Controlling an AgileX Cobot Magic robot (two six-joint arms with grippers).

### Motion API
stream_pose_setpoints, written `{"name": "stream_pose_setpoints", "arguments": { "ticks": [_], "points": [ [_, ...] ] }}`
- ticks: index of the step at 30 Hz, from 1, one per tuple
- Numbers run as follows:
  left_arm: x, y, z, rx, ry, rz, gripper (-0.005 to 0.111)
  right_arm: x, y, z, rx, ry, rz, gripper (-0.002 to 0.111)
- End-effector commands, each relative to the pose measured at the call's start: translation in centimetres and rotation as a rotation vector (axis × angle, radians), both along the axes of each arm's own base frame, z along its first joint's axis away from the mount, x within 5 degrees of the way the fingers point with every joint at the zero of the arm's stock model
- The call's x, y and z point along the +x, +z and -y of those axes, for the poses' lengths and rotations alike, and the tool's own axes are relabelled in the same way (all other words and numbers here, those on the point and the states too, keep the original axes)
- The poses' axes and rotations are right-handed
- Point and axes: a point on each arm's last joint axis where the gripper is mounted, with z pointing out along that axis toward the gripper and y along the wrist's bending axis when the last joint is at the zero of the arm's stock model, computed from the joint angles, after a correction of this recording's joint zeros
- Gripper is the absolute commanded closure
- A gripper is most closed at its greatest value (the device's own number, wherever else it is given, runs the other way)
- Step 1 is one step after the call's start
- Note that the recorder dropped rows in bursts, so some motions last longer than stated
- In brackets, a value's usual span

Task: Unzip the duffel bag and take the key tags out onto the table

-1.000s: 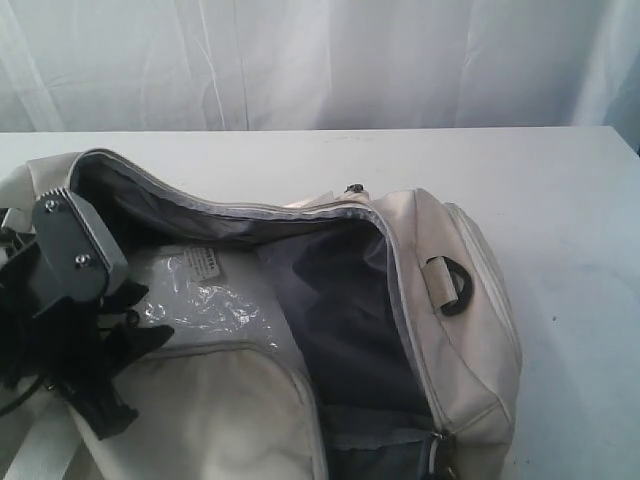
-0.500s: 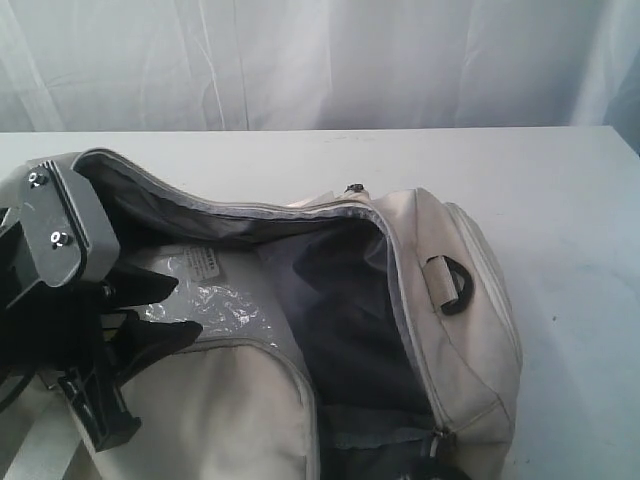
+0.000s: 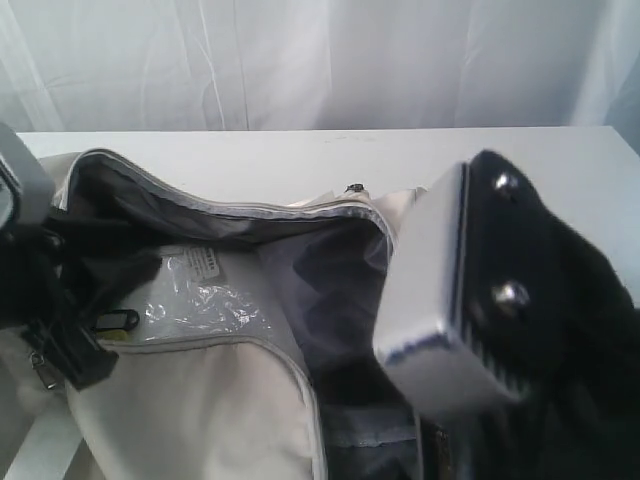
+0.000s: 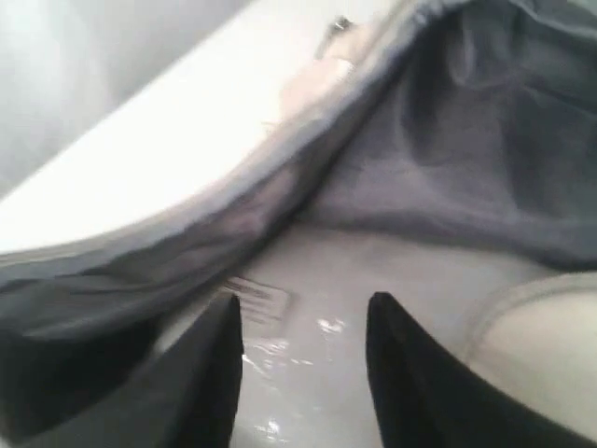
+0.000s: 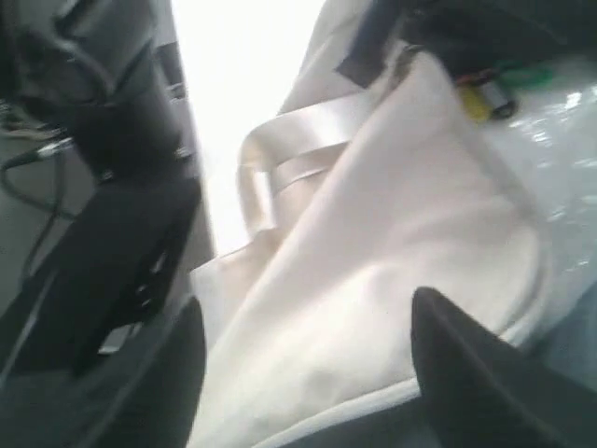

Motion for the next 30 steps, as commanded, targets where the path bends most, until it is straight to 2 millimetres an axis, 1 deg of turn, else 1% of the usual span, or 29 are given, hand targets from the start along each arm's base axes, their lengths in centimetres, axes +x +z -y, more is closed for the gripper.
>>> {"name": "stream_pose_setpoints", "arguments": {
  "ticks": [1, 4, 6, 8, 11, 13, 15, 18, 22, 30],
  "points": [
    [-1.1, 3.0, -2.5, -0.159, 0.191, 0.111, 0.072, 2.0, 0.3, -1.3, 0.081, -0.148, 0.079, 0.049],
    [-2.2, 4.4, -4.1, -0.279, 0.281, 0.148, 0.086, 2.9, -1.0, -2.9, 0.05, -0.169, 0.068, 0.049],
    [-3.1, 5.1, -5.1, -0.343, 0.322, 0.176, 0.099, 3.5, -2.6, -4.1, -0.015, -0.167, 0.054, 0.049],
    [-3.8, 5.7, -6.0, -0.385, 0.358, 0.201, 0.107, 4.1, -4.0, -5.1, -0.071, -0.164, 0.059, 0.049],
    [-4.8, 6.2, -7.5, -0.428, 0.441, 0.229, 0.107, 4.9, -5.2, -6.3, -0.078, -0.184, 0.072, 0.049],
    [-5.4, 6.2, -8.5, -0.439, 0.499, 0.236, 0.107, 5.4, -5.5, -6.9, -0.051, -0.205, 0.09, 0.049],
    [-5.9, 6.3, -9.5, -0.409, 0.553, 0.27, 0.107, 6.0, -6.0, -7.4, -0.035, -0.229, 0.102, 0.049],
    [-6.6, 6.2, -10.4, -0.405, 0.6, 0.298, 0.107, 7.1, -7.2, -7.9, -0.06, -0.272, 0.085, 0.05],
    [-7.3, 6.4, -11.0, -0.427, 0.607, 0.325, 0.107, 8.6, -9.1, -8.3, -0.094, -0.341, 0.041, 0.049],
    [-7.4, 6.4, -11.2, -0.399, 0.616, 0.342, 0.107, 9.3, -12.0, -9.5, -0.161, -0.365, -0.001, 0.049]
  ]
}}
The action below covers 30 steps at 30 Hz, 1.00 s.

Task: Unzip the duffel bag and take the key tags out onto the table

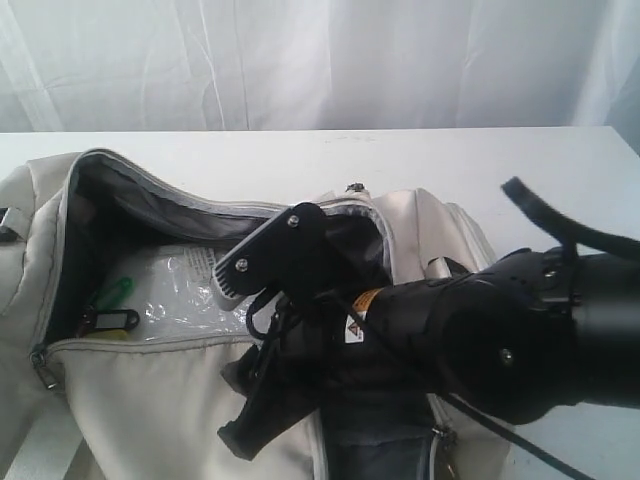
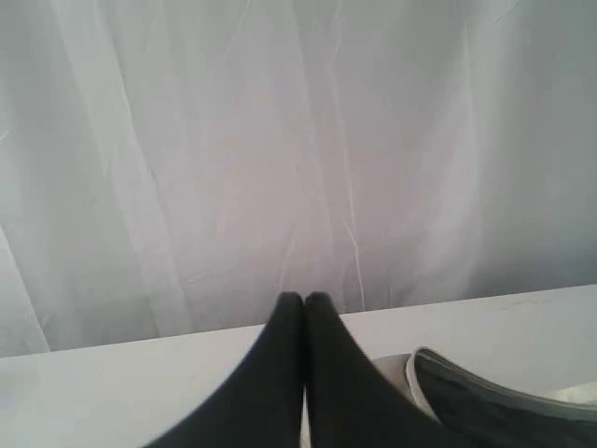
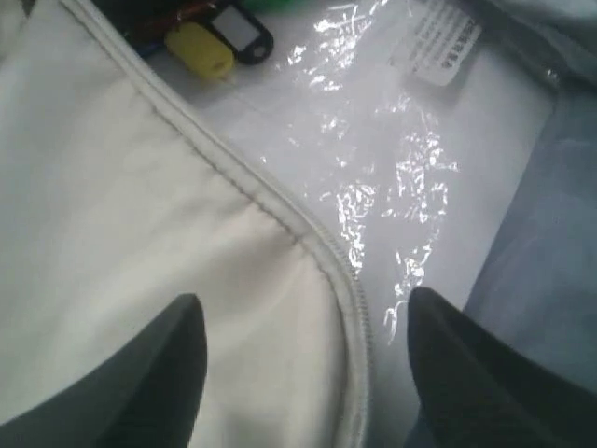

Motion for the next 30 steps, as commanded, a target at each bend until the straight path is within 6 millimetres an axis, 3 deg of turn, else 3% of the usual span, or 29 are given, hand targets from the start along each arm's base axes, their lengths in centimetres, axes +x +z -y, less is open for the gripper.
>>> {"name": "stream_pose_setpoints", "arguments": {
  "ticks": [1, 5, 14, 19, 26, 29, 30],
  "points": [
    [-0.1, -0.2, -0.2, -0.002, 0.008, -0.007, 0.107, 0.6, -1.3, -0.5, -0.017, -0.034, -0.032, 0.049],
    [-0.1, -0.2, -0.2, -0.002, 0.008, -0.007, 0.107, 0.6, -1.9, -0.6, -0.031, -0.036, -0.042, 0.058],
    [-0.1, -0.2, -0.2, 0.029, 0.012, -0.005, 0.107, 1.0, -0.1, -1.3, 0.059, -0.106, -0.089, 0.105],
    [-0.1, -0.2, -0.4, 0.03, 0.035, -0.013, 0.107, 0.3, 2.4, -1.9, 0.097, -0.081, -0.113, 0.108],
    [-0.1, -0.4, -0.9, 0.026, 0.09, -0.033, 0.107, -4.6, 5.0, -3.2, 0.103, 0.076, -0.217, 0.108],
    [-0.1, -0.4, -0.8, 0.027, 0.084, -0.031, 0.107, -9.2, 5.6, -4.6, 0.1, 0.248, -0.217, 0.108],
    [-0.1, -0.4, -0.8, 0.027, 0.084, -0.031, 0.107, -10.0, 5.5, -4.8, 0.098, 0.275, -0.214, 0.108]
  ]
}}
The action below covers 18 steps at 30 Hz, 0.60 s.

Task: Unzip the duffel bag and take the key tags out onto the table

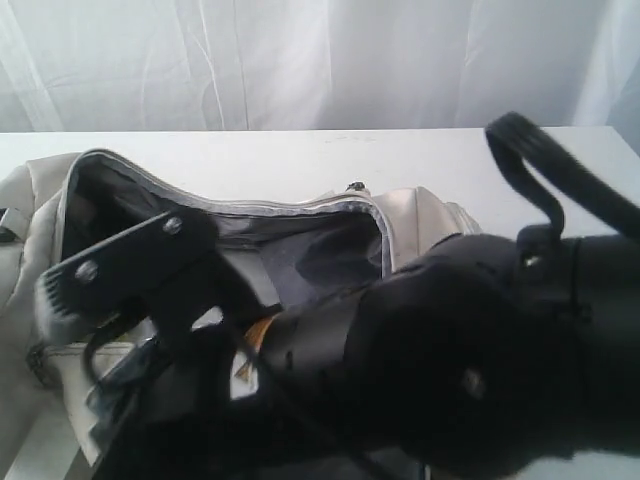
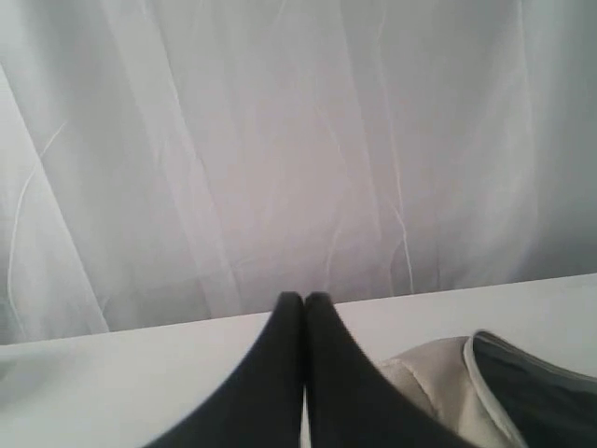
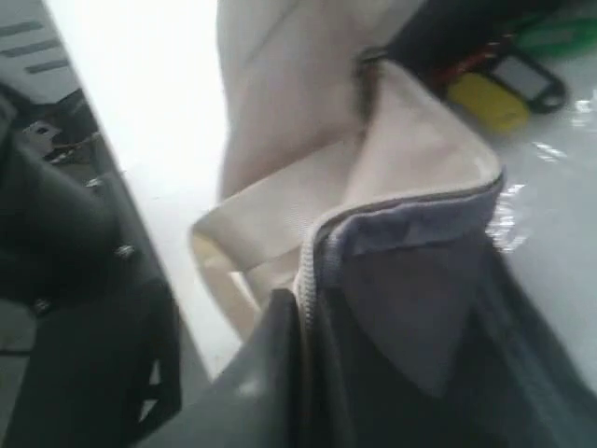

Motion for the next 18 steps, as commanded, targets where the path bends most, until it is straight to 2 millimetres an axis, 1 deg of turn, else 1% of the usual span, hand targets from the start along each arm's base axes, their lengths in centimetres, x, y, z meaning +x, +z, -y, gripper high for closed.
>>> {"name": "stream_pose_setpoints", "arguments": {
  "ticks": [1, 2, 3, 4, 5, 6, 7, 8, 9, 10, 11, 12, 13, 14, 16, 18],
  "points": [
    [-0.1, -0.1, -0.1, -0.017, 0.0, -0.007, 0.107, -4.9, 0.5, -1.0, 0.027, 0.167, 0.021, 0.108],
    [-0.1, -0.1, -0.1, -0.017, 0.0, -0.007, 0.107, -5.5, 0.4, -1.2, 0.033, 0.182, 0.024, 0.108],
    [-0.1, -0.1, -0.1, -0.016, 0.0, -0.007, 0.107, -6.8, 0.2, -1.5, 0.039, 0.218, 0.028, 0.108],
    [-0.1, -0.2, -0.1, -0.015, 0.0, -0.008, 0.107, -7.3, 0.0, -1.6, 0.04, 0.233, 0.029, 0.108],
    [0.0, -0.5, 0.0, -0.01, 0.0, -0.017, 0.107, -8.1, -0.6, -1.9, 0.027, 0.254, 0.029, 0.108],
    [0.0, -0.9, 0.0, -0.004, 0.0, -0.026, 0.107, -8.5, -1.1, -2.2, 0.02, 0.262, 0.031, 0.108],
    [0.1, -1.2, 0.1, 0.003, 0.0, -0.035, 0.107, -8.7, -1.6, -2.5, 0.014, 0.262, 0.028, 0.105],
    [0.2, -1.6, 0.1, 0.01, -0.001, -0.045, 0.107, -8.7, -1.9, -2.7, 0.015, 0.256, 0.031, 0.099],
    [0.2, -1.9, 0.2, 0.016, -0.003, -0.053, 0.107, -8.7, -2.2, -3.0, 0.017, 0.251, 0.035, 0.09],
    [0.3, -2.3, 0.2, 0.02, -0.003, -0.063, 0.107, -8.6, -2.5, -3.3, 0.026, 0.239, 0.042, 0.074],
    [0.3, -2.6, 0.3, 0.022, -0.003, -0.069, 0.107, -8.6, -2.6, -3.4, 0.036, 0.232, 0.047, 0.065],
    [0.4, -2.8, 0.3, 0.02, -0.003, -0.075, 0.107, -8.4, -2.4, -3.6, 0.057, 0.22, 0.056, 0.049],
    [0.4, -2.9, 0.3, 0.022, -0.003, -0.078, 0.107, -8.4, -2.3, -3.7, 0.074, 0.212, 0.063, 0.042],
    [0.4, -2.9, 0.3, 0.022, -0.003, -0.078, 0.107, -8.1, -1.6, -3.8, 0.131, 0.188, 0.082, 0.036],
    [0.4, -2.9, 0.3, 0.023, 0.001, -0.08, 0.107, -7.7, 0.0, -3.7, 0.23, 0.149, 0.112, 0.035],
    [0.4, -2.9, 0.3, 0.023, 0.001, -0.08, 0.107, -6.8, 2.1, -3.4, 0.357, 0.095, 0.166, 0.035]
  ]
}}
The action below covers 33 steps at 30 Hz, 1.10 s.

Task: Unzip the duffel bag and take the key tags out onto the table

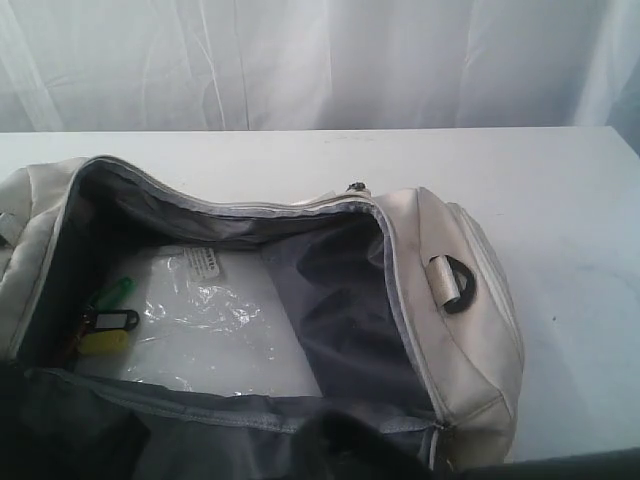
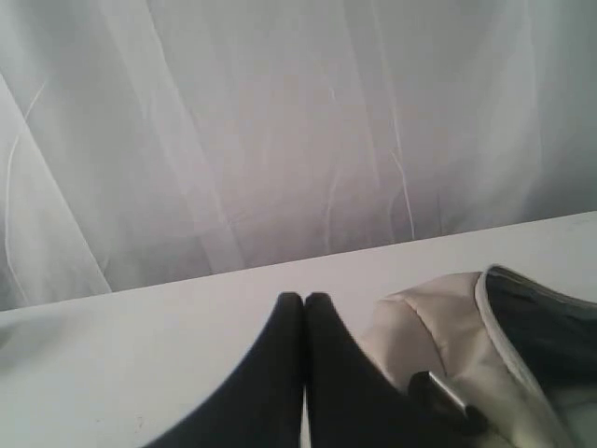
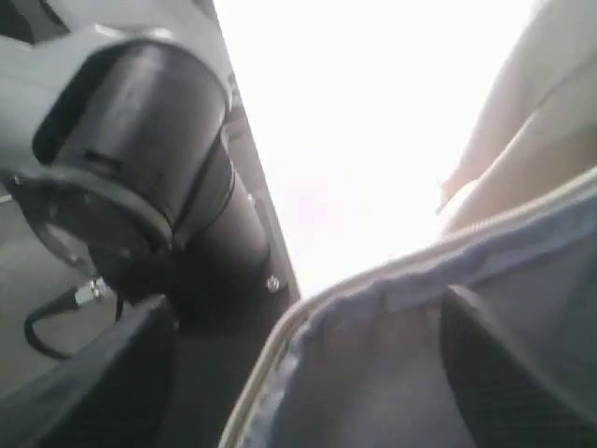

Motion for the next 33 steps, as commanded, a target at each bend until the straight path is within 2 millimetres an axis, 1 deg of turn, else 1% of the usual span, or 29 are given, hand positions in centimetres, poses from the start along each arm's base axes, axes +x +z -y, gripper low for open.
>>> {"name": "stream_pose_setpoints", "arguments": {
  "ticks": [1, 3, 4, 6, 8, 11, 14, 16, 19, 22, 23, 24, 26, 28, 30, 32, 33],
  "points": [
    [-0.1, -0.1, -0.1, -0.027, 0.002, -0.006, 0.107, 1.9, 4.4, 0.5, 0.284, -0.114, 0.074, 0.035],
    [-0.1, -0.1, -0.1, -0.027, 0.004, -0.006, 0.107, 3.8, 5.6, 0.7, 0.382, -0.214, 0.089, 0.035],
    [-0.1, -0.1, -0.1, -0.027, 0.006, -0.007, 0.107, 4.7, 5.8, 0.8, 0.398, -0.259, 0.08, 0.035],
    [-0.1, -0.1, -0.1, -0.027, 0.006, -0.007, 0.107, 6.8, 5.4, 0.9, 0.391, -0.349, 0.054, 0.035],
    [-0.1, -0.1, -0.2, -0.027, 0.014, -0.009, 0.107, 8.9, 4.3, 0.9, 0.357, -0.425, 0.04, 0.035],
    [-0.1, -0.2, -0.5, -0.027, 0.046, -0.018, 0.107, 11.5, 2.6, 0.6, 0.318, -0.504, 0.057, 0.035],
    [-0.2, -0.3, -0.8, -0.027, 0.077, -0.027, 0.107, 13.2, 0.5, 0.2, 0.268, -0.552, 0.066, 0.036],
    [-0.2, -0.3, -0.8, -0.026, 0.084, -0.029, 0.107, 14.0, -0.9, -0.1, 0.229, -0.569, 0.068, 0.037],
    [-0.2, -0.3, -0.8, -0.024, 0.084, -0.029, 0.107, 14.2, -2.9, -1.2, 0.165, -0.555, 0.063, 0.04],
    [-0.2, -0.3, -0.8, -0.024, 0.084, -0.029, 0.107, 14.2, -5.3, -2.6, 0.076, -0.5, 0.068, 0.04],
    [-0.2, -0.3, -0.8, -0.024, 0.084, -0.029, 0.107, 14.3, -5.9, -3.2, 0.056, -0.48, 0.083, 0.04],
    [-0.2, -0.3, -0.8, -0.024, 0.084, -0.029, 0.107, 14.5, -7.0, -4.0, 0.029, -0.436, 0.136, 0.04],
    [-0.2, -0.3, -0.8, -0.015, 0.083, -0.029, 0.107, 14.8, -8.2, -5.2, -0.009, -0.376, 0.229, 0.04],
    [-0.2, -0.3, -0.8, -0.005, 0.083, -0.029, 0.107, 15.1, -9.0, -6.2, -0.037, -0.319, 0.331, 0.04],
    [-0.2, -0.3, -0.8, -0.003, 0.083, -0.029, 0.107, 15.4, -9.2, -6.9, -0.038, -0.298, 0.377, 0.04],
    [-0.1, -0.5, -0.8, 0.001, 0.083, -0.035, 0.107, 15.8, -9.5, -7.6, -0.032, -0.302, 0.383, 0.04],
    [0.0, -1.1, -0.7, 0.012, 0.079, -0.048, 0.107, 16.4, -10.0, -8.0, -0.042, -0.315, 0.361, 0.04]
  ]
}}
